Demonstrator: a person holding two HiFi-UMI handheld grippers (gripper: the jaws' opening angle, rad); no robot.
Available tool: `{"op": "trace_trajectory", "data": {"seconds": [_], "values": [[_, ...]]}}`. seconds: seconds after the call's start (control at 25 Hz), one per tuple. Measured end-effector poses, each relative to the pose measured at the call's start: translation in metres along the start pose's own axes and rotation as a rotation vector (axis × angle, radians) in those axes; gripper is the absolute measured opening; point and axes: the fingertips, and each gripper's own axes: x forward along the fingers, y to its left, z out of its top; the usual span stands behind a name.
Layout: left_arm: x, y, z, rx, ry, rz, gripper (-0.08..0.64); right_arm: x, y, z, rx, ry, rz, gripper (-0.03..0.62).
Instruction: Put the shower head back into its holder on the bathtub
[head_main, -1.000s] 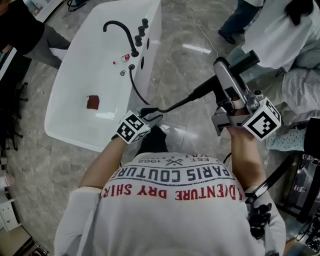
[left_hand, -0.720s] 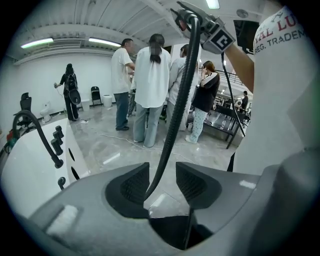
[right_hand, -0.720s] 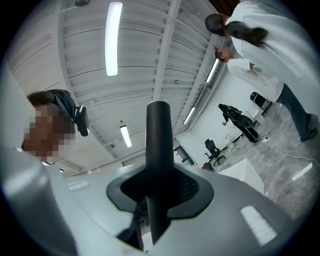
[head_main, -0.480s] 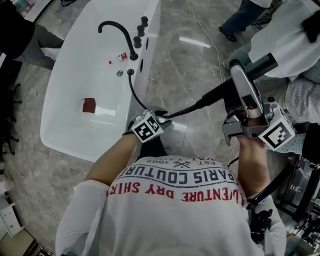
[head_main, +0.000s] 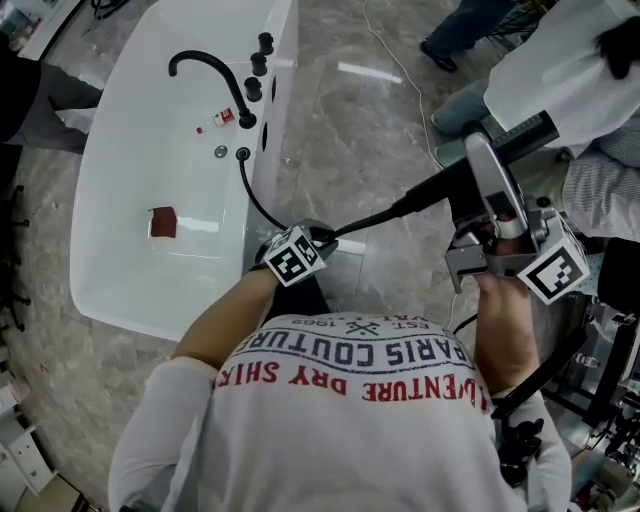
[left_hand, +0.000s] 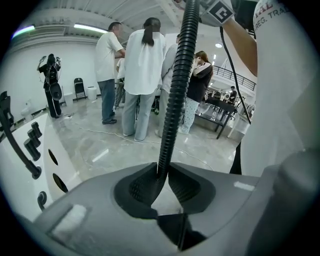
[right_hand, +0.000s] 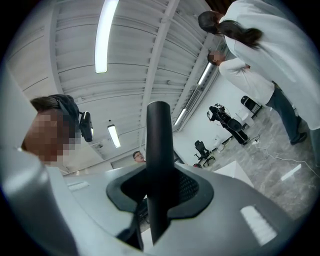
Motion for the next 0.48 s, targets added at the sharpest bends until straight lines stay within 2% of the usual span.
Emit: {"op": "trace_trajectory", "data": {"seconds": [0.28, 0.48], "values": [[-0.002, 0.022, -0.011, -0.019, 0.046, -0.01, 0.064, 0.015, -0.042, 0.0, -0.001, 0.005, -0.055, 0.106], [-0.016, 0.038, -0.029, -0.059, 0.069, 0.038, 0.063, 0.018, -0.057, -0.007, -0.045, 0.031, -0.092, 0.104]]}}
